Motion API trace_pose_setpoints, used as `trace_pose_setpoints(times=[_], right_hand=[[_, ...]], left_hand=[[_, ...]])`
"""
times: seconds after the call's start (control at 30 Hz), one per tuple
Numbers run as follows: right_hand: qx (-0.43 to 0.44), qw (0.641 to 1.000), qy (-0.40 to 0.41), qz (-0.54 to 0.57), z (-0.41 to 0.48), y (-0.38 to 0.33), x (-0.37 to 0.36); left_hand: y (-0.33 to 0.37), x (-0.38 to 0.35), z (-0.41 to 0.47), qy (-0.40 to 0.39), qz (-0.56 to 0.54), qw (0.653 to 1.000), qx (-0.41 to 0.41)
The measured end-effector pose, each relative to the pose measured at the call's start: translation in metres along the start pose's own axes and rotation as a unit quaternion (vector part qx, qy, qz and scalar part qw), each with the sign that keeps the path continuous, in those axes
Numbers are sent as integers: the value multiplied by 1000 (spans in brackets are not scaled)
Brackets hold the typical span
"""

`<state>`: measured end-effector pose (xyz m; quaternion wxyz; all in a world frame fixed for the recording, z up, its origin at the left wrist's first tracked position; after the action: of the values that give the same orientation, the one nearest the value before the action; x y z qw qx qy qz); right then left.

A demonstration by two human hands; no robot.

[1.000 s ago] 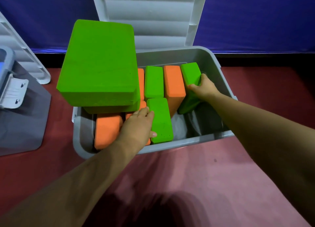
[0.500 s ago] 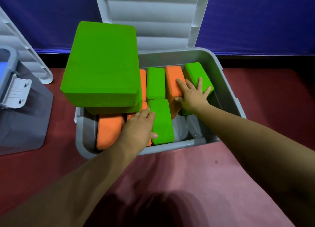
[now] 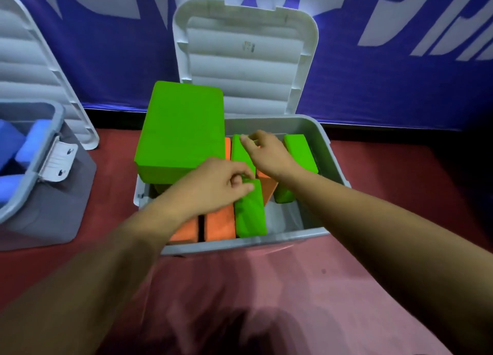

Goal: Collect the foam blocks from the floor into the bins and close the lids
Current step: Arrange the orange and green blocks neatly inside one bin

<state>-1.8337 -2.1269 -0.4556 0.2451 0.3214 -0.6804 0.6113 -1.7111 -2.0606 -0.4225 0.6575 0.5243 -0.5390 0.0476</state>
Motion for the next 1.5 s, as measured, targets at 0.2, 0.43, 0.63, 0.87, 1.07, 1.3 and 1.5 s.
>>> trace_pose_setpoints(times=[0.2,0.43,0.63,0.87,1.07,1.3,1.5], right_hand=[[-8,994,-86,65,-5,-49,-25],[-10,969,-21,246,-19,-45,-22],[51,921,120,366,-36,-39,68],[-16,927,331,175,-81,11,167],[-33,983,156,-85,-76,10,152],[-80,981,7,-174,-61,18,112],[-96,978,-41,-181,-33,22,78]], left_hand=[[-45,104,-44,300,99,940,131],[-77,83,-45,294,-27,932,212],[-42,47,-9,301,-289,900,125],[2,-79,26,26,-89,995,23],[-57,-135,12,-95,120,981,120],[-63,-131,11,-94,104,985,100],[-64,-129,6,-76,109,987,94]])
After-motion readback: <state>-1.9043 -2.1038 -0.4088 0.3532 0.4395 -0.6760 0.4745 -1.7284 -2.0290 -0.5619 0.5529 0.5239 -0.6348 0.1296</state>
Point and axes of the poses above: each hand's wrist, its own z-axis towards the middle knuckle, its own x-axis out of the back of the hand, y = z × x, the point moved 8 cm from there along z, towards the middle knuckle, and after that the axes turned 9 degrees about -y, right-handed, at the moved point
